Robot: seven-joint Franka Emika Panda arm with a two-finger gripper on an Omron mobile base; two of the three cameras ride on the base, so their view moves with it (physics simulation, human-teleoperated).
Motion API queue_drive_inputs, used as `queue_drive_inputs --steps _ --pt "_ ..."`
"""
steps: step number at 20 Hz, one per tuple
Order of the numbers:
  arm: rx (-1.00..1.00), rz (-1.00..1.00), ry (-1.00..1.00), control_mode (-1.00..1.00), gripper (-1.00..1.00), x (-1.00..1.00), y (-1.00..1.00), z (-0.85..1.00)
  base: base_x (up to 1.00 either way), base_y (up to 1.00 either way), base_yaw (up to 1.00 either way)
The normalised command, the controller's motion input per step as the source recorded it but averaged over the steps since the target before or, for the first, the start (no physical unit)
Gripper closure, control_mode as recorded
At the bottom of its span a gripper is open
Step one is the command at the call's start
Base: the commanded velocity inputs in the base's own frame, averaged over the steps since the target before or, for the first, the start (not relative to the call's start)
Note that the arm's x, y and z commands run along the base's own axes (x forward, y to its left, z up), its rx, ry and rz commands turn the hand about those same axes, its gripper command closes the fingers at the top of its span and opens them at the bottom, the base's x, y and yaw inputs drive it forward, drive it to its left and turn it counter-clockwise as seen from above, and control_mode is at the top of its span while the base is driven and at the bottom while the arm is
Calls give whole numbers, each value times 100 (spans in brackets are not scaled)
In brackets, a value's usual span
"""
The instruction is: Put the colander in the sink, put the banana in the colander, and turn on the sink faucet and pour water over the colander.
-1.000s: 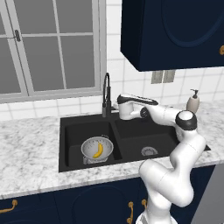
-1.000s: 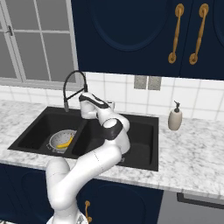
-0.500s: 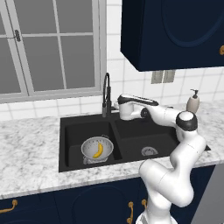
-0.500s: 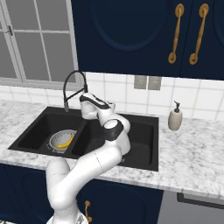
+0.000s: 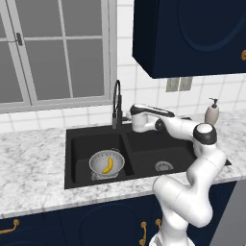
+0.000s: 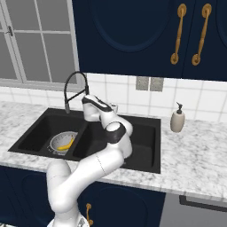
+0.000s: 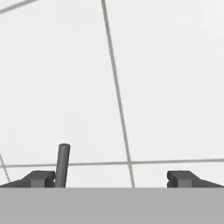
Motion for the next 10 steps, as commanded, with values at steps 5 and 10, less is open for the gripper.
queue_drive_inputs --steps 5,10 --pt "1 -20 -3 -100 -100 24 -75 -14 0 0 0" --pt "0 -19 -1 -100 -100 20 -69 -16 0 0 0"
